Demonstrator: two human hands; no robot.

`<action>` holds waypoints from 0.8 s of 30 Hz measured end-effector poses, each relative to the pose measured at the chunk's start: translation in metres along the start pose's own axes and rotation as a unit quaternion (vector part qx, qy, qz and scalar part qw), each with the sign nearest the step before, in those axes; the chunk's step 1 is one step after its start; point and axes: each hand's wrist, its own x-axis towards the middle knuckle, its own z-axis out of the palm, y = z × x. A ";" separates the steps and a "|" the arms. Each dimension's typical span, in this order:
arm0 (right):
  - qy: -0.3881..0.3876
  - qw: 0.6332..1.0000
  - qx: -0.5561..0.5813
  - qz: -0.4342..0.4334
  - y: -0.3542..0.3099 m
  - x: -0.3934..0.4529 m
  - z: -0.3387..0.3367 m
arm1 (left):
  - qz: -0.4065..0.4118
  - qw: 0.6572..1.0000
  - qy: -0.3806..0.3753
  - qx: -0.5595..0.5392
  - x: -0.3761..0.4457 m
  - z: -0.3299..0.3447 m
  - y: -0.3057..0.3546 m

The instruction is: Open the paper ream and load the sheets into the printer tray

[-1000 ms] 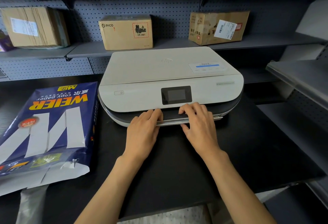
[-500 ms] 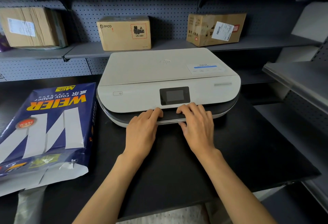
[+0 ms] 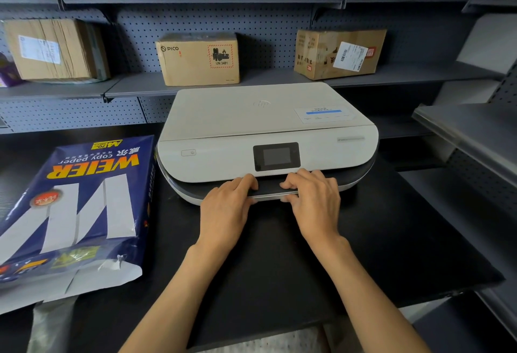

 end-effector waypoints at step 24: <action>0.014 0.942 0.320 -0.098 -0.129 0.068 -0.206 | 0.071 0.986 0.025 -0.146 0.060 -0.183 0.017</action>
